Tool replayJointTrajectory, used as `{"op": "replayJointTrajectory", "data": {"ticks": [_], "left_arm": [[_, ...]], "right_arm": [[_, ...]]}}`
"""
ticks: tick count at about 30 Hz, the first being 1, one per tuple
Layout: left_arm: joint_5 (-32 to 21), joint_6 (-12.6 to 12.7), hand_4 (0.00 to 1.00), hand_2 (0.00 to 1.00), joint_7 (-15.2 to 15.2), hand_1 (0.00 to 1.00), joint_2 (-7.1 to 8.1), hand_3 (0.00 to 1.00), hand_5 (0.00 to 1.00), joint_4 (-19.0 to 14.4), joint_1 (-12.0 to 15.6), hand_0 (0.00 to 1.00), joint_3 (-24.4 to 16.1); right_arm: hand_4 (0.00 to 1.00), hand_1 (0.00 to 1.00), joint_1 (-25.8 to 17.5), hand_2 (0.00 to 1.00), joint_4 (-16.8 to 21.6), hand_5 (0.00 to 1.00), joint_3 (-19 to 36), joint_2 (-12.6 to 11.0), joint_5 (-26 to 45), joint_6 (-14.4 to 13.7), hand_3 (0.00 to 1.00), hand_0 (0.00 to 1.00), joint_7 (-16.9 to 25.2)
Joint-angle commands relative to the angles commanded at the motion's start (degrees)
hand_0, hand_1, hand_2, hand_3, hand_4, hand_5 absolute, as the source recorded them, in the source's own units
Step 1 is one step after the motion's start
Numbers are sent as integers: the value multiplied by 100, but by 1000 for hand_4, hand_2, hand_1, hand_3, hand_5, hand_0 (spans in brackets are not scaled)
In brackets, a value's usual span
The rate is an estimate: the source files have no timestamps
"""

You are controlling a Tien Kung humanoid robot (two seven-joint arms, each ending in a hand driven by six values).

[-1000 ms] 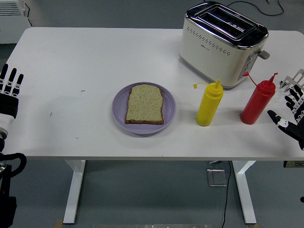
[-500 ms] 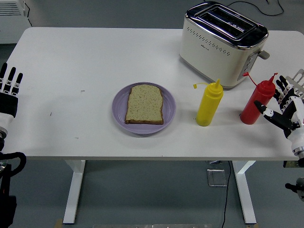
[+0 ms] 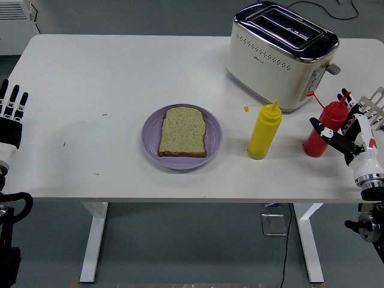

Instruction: Pick up the cup,pour liquid into bread,place the cup on the desk

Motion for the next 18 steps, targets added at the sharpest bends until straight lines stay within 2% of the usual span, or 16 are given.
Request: {"op": "replayJointTrajectory", "data": {"ticks": [3, 4, 9, 10, 15, 16, 18], "left_arm": [[4, -3, 546, 735, 0, 736, -2, 694, 998, -1, 2, 788, -7], [4, -4, 546, 736, 0, 736, -2, 693, 998, -1, 2, 788, -7], [5, -4, 546, 736, -2, 736, -4, 693, 998, -1, 8, 788, -18], [4, -4, 546, 736, -3, 736, -5, 694, 998, -1, 9, 788, -20], [3, -4, 546, 736, -3, 736, -8, 694, 998, 0, 14, 788, -20], [3, -4, 546, 736, -3, 736, -9, 695, 998, 1, 15, 788, -19], [2, -4, 546, 736, -3, 736, -9, 695, 998, 2, 16, 788, -18]], "right_arm": [[923, 870, 142, 925, -104, 184, -111, 21, 77, -32, 976, 918, -10], [920, 828, 157, 841, -116, 187, -123, 24, 84, -35, 934, 879, -11], [920, 828, 303, 841, -247, 187, -287, 65, 264, -182, 934, 879, 14], [915, 723, 321, 706, -268, 181, -305, 74, 291, -201, 857, 799, 10], [915, 723, 389, 706, -368, 181, -410, 88, 468, -405, 857, 799, 32], [882, 469, 415, 465, -397, 153, -436, 84, 523, -450, 555, 589, 65], [882, 469, 454, 465, -427, 153, -465, 77, 560, -523, 555, 589, 98]]}}
